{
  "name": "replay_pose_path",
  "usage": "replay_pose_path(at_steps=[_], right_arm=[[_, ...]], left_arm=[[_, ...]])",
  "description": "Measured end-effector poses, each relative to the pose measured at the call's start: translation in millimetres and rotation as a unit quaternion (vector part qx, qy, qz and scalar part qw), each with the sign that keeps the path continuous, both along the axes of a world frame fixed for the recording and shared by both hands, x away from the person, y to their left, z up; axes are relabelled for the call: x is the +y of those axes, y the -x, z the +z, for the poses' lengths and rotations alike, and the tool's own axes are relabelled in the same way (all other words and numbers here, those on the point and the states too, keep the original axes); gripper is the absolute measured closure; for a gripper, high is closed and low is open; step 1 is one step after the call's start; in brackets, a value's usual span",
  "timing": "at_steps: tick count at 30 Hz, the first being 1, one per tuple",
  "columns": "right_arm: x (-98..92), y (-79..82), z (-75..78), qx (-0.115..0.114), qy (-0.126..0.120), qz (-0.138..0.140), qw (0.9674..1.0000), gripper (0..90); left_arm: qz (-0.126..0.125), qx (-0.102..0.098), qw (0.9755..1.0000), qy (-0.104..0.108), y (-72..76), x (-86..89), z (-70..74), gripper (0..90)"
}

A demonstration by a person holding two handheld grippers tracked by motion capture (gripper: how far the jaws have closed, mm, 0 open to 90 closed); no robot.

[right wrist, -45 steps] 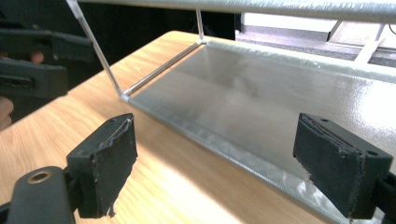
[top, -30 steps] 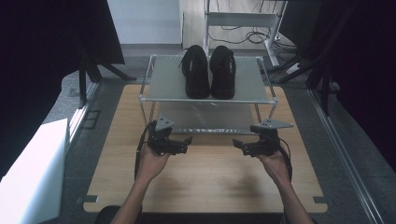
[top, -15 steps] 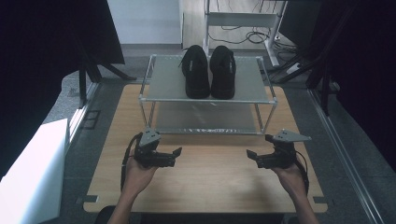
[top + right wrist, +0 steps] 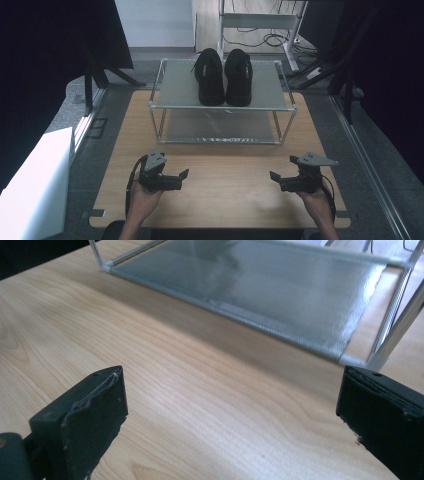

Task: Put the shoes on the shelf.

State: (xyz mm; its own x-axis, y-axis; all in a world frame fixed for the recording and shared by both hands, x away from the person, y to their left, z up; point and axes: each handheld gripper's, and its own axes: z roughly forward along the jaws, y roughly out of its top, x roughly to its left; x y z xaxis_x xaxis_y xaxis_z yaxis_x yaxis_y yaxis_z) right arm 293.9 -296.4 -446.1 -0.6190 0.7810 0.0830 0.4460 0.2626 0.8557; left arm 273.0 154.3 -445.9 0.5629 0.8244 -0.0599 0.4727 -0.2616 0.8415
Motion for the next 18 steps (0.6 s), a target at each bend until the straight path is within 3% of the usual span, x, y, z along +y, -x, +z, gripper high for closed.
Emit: replay_pose_path(at_steps=[11, 18], right_arm=[[7.1, 5.6, -34.1, 0.027, 0.035, 0.002, 0.9990, 0.5], [15.0, 6.4, -52.3, 0.044, 0.067, 0.018, 0.9966, 0.6]], left_arm=[[-0.001, 0.035, 0.9990, -0.026, 6.1, -0.9, -35.0, 0.0], [-0.014, 0.064, 0.9954, -0.070, 5.3, -13.2, -52.9, 0.0]])
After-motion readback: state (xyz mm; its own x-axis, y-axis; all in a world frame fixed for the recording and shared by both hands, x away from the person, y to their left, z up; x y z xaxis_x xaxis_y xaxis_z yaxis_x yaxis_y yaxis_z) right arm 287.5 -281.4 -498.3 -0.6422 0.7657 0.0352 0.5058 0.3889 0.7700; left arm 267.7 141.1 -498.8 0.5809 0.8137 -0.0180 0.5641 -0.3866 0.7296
